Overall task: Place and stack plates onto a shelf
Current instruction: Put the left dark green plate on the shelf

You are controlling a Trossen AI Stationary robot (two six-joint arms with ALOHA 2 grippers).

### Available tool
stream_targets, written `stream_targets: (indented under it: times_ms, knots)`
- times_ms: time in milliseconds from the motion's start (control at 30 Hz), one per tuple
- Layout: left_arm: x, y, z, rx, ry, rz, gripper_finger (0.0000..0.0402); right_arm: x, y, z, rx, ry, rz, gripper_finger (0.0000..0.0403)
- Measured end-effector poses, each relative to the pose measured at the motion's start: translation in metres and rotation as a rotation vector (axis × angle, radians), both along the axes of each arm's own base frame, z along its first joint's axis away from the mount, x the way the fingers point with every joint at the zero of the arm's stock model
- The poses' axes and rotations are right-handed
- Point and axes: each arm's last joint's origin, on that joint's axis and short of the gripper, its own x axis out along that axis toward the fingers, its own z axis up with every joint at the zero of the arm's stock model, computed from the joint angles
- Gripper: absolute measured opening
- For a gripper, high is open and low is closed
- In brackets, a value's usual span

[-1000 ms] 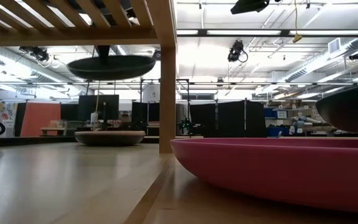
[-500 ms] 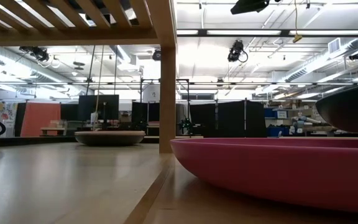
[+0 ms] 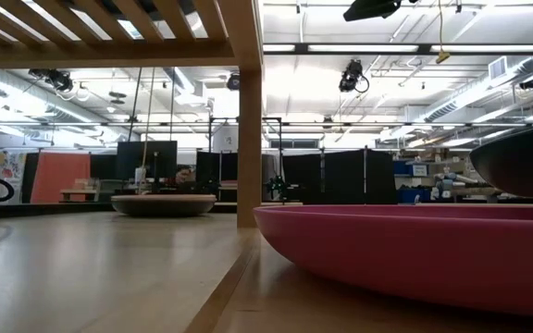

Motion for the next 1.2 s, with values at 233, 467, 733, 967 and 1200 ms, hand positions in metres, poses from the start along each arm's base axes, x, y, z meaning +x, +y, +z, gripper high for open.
stream_targets:
  times_ms: [233, 467, 733, 967, 1200]
  knots:
    - [-0.006, -0.043, 0.007, -0.141, -0.023, -0.053, 0.0014, 0.0, 0.0, 0.0, 0.0, 0.0, 0.0, 0.0183]
    - [-0.012, -0.092, 0.009, -0.363, 0.054, -0.106, 0.0014, 0.0, 0.0, 0.0, 0.0, 0.001, 0.0, 0.0183]
    - [-0.028, -0.139, 0.008, -0.466, 0.175, -0.036, 0.0014, 0.0, 0.0, 0.0, -0.001, 0.001, 0.001, 0.0183]
    - [-0.042, -0.17, -0.02, -0.488, 0.375, 0.027, 0.0014, 0.0, 0.0, 0.0, -0.001, 0.001, 0.001, 0.0183]
    - [-0.061, -0.183, -0.056, -0.493, 0.623, 0.025, 0.0016, 0.0, 0.0, 0.0, -0.002, 0.001, 0.001, 0.0183]
